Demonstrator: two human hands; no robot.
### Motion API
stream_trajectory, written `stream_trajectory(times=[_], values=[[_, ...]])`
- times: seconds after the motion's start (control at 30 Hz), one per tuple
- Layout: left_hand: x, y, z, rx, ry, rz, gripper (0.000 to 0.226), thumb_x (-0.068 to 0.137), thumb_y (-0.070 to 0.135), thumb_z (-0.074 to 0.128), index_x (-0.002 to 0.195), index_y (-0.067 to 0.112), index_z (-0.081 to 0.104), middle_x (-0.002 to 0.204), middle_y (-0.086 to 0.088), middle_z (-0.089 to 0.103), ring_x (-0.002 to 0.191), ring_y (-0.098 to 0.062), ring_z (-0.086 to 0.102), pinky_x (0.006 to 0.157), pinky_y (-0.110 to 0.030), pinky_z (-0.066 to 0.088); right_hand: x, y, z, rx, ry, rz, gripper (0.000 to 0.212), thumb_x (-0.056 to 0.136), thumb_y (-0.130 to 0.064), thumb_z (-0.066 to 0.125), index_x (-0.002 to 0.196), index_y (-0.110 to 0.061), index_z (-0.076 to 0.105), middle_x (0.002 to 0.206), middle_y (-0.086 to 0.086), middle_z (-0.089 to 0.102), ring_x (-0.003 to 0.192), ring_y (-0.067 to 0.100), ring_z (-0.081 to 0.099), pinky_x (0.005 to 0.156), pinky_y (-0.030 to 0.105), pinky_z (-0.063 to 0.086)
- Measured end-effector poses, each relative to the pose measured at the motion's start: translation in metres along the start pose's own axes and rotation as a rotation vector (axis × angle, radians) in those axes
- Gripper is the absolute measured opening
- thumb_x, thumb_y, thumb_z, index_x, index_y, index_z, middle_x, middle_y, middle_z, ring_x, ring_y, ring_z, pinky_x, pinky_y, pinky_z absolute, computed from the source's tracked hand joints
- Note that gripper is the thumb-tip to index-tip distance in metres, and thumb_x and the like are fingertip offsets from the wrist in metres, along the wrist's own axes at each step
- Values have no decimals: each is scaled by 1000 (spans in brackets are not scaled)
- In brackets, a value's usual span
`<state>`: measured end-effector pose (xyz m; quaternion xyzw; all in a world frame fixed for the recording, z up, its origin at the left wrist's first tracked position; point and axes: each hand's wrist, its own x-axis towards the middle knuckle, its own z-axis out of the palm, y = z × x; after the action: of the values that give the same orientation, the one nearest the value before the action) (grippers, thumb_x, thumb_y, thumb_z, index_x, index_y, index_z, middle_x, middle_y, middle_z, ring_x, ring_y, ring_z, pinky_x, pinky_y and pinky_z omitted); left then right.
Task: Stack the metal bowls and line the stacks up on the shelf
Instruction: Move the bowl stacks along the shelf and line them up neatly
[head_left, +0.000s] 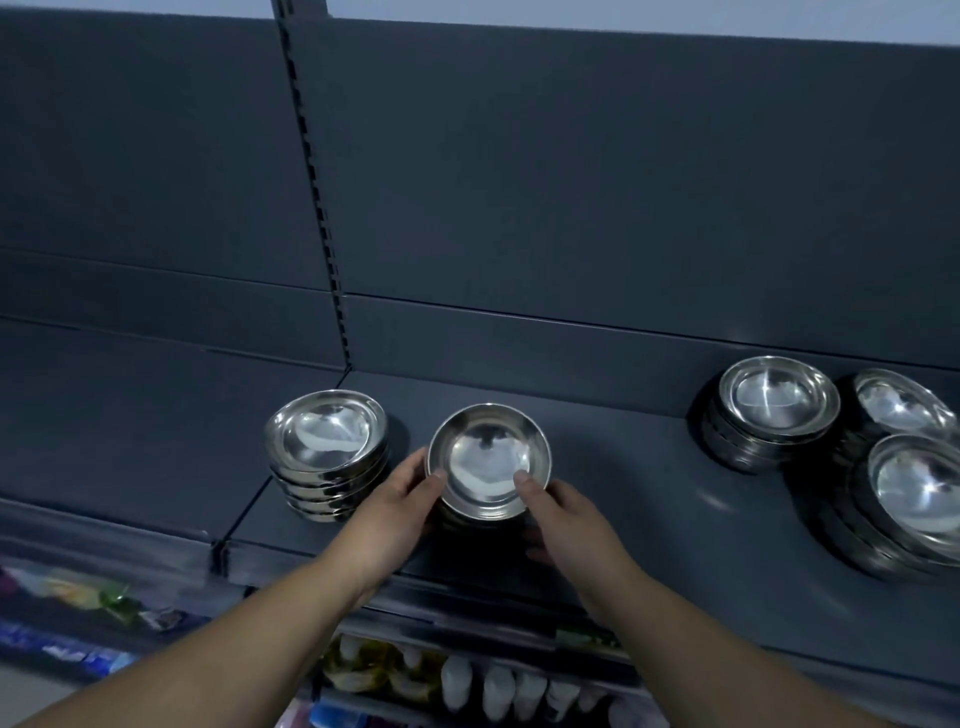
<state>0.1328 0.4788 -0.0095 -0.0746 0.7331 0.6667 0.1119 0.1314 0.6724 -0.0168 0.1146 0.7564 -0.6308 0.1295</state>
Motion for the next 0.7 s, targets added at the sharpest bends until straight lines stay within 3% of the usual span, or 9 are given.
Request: stream_trajectory(times=[0.1, 0.27, 0.4, 0.53, 0.7], values=[[2, -5, -6, 127, 6, 26, 54, 83, 58, 57, 134, 44, 48, 128, 18, 63, 124, -5, 54, 112, -38, 37, -3, -1, 0, -64, 77, -53, 49, 84, -63, 59, 118, -29, 66, 113, -10, 69, 105, 11, 64, 98, 40, 53], [-4, 3, -5, 276, 140, 84, 45, 97, 43, 47, 140, 30, 48, 135, 12, 55, 130, -9, 46, 111, -28, 33, 3, -14, -5, -185, 222, -153, 55, 74, -65, 60, 112, -27, 69, 90, -5, 71, 77, 16, 65, 83, 40, 57], [-7, 8, -1, 367, 199, 148, 38, 101, 32, 42, 136, 22, 53, 132, 6, 58, 127, -12, 49, 103, -20, 32, 8, -23, -6, -220, 240, -202, 14, 87, -35, 63, 91, -24, 71, 68, -4, 66, 60, 15, 56, 72, 41, 56], [-4, 6, -1, 361, 253, 135, 36, 102, 28, 41, 133, 18, 56, 133, 3, 60, 127, -14, 50, 106, -23, 33, 13, -32, -8, -210, 272, -227, 31, 80, -37, 55, 80, -9, 69, 60, 8, 61, 57, 18, 51, 66, 48, 55], [-1, 13, 4, 494, 341, 139, 37, 96, 38, 51, 127, 20, 60, 108, -1, 69, 103, -18, 61, 87, -24, 42, 17, -43, -17, -92, 275, -199, 22, 88, -19, 55, 79, -3, 66, 56, 5, 55, 48, 17, 49, 55, 37, 48]])
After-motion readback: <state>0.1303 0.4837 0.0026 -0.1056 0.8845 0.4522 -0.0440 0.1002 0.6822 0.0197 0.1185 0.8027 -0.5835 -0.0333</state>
